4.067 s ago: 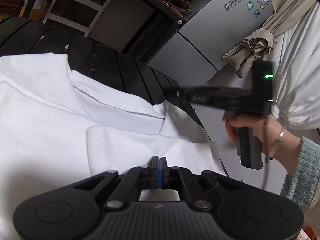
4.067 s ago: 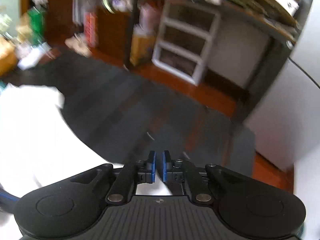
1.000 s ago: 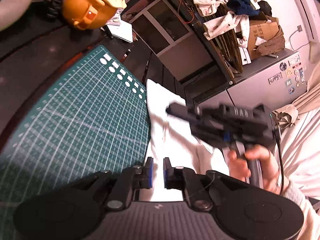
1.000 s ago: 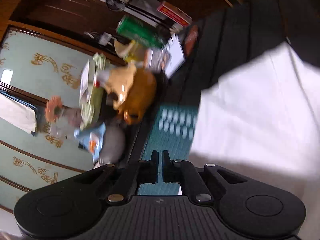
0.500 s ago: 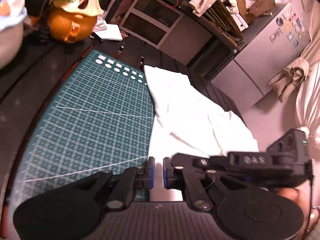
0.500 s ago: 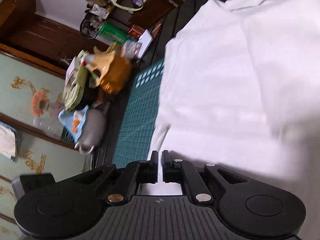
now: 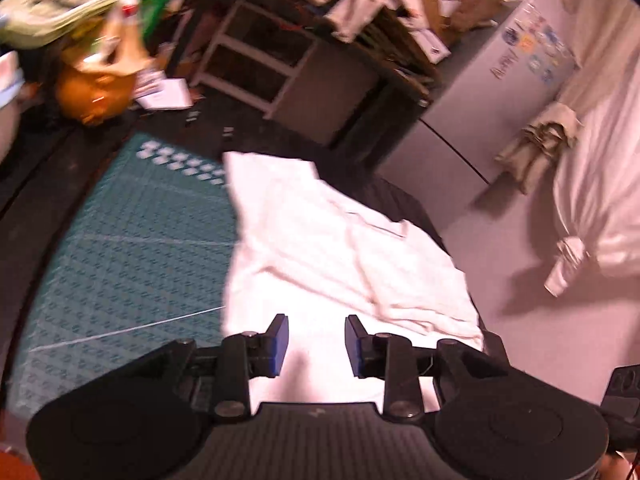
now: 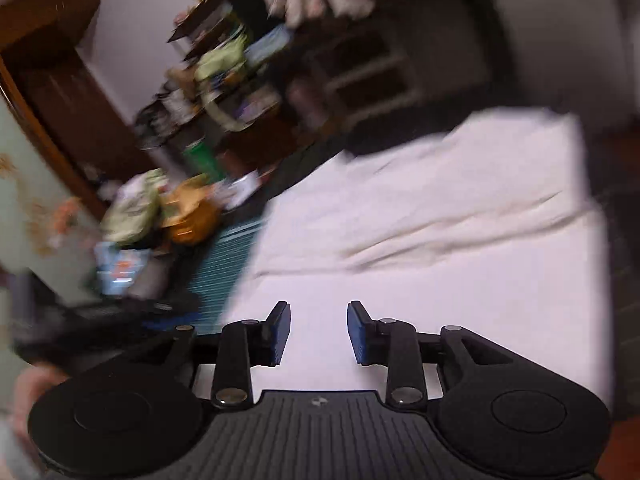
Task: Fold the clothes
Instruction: 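Open both tools and lift them off the shirt, then pinch the shirt near the collar with the left tool while the right tool pinches the folded edge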
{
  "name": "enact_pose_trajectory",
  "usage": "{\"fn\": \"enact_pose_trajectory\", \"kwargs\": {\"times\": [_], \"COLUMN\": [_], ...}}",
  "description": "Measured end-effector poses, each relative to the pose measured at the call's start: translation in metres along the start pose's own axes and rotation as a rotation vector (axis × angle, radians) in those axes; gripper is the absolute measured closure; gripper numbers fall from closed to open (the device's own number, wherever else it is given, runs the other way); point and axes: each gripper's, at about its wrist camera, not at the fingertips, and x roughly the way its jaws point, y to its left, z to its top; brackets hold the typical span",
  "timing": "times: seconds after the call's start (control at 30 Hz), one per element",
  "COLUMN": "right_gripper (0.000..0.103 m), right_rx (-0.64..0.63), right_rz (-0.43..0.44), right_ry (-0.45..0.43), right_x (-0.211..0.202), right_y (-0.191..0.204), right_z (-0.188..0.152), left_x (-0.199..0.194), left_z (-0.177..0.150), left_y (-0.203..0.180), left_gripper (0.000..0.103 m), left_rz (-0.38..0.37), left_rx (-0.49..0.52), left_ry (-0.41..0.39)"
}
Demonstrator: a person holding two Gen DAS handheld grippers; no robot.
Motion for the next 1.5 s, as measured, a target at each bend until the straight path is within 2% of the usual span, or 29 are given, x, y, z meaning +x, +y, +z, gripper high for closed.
{"fn": "enact_pose_trajectory", "kwargs": {"times": [0.07, 0.2, 0.27, 0.3, 0.37, 0.4, 0.47, 0.6, 0.7, 0.83, 0.97, 1.07, 1.2, 1.27, 1.5], "right_gripper": [0.073, 0.073, 0.075, 0.078, 0.097, 0.098, 0.098, 0.098, 0.097, 0.097, 0.097, 0.095, 0.095, 0.095, 0.094], "right_rx": [-0.005, -0.047, -0.108, -0.13, -0.227, -0.231, -0.26, -0.28, -0.335, -0.339, -0.254, -0.208, -0.33, -0.37, -0.339], "right_rz": [-0.056, -0.048, -0.047, -0.057, -0.098, -0.099, -0.087, -0.111, -0.128, -0.055, -0.08, -0.106, -0.119, -0.127, -0.144], "right_ry": [0.018, -0.008, -0.038, -0.045, -0.061, -0.056, -0.028, 0.039, 0.023, 0.047, -0.009, -0.009, -0.006, 0.025, 0.013], "right_x": [0.008, 0.024, 0.04, 0.045, 0.074, 0.075, 0.104, 0.135, 0.129, 0.113, 0.104, 0.106, 0.11, 0.118, 0.125], "right_y": [-0.011, -0.006, 0.006, 0.013, 0.028, 0.031, 0.04, 0.05, 0.059, 0.068, 0.061, 0.051, 0.063, 0.07, 0.067], "right_z": [0.001, 0.008, 0.021, 0.024, 0.04, 0.04, 0.042, 0.027, 0.018, 0.011, 0.007, 0.008, 0.008, 0.009, 0.012], "left_x": [0.012, 0.039, 0.054, 0.06, 0.071, 0.073, 0.077, 0.083, 0.086, 0.095, 0.107, 0.115, 0.124, 0.13, 0.147], "left_z": [0.001, 0.008, 0.017, 0.023, 0.034, 0.039, 0.048, 0.057, 0.058, 0.057, 0.059, 0.062, 0.064, 0.065, 0.059], "left_y": [-0.011, -0.039, -0.051, -0.051, -0.045, -0.039, -0.024, -0.015, -0.011, -0.008, -0.01, -0.011, -0.012, -0.013, -0.015], "left_gripper": [0.075, 0.075, 0.075, 0.075, 0.075, 0.075, 0.075, 0.075, 0.075, 0.075, 0.075, 0.075, 0.075, 0.075, 0.075], "left_rz": [-0.002, -0.034, -0.042, -0.043, -0.051, -0.055, -0.053, -0.034, -0.045, -0.066, -0.105, -0.115, -0.137, -0.147, -0.142], "left_rx": [0.039, 0.133, 0.179, 0.16, 0.081, 0.029, -0.048, -0.033, -0.038, -0.059, -0.077, -0.086, -0.086, -0.084, -0.067], "left_ry": [0.006, 0.006, -0.027, -0.029, -0.03, -0.03, -0.039, -0.031, -0.017, 0.001, 0.019, 0.03, 0.029, 0.034, 0.086]}}
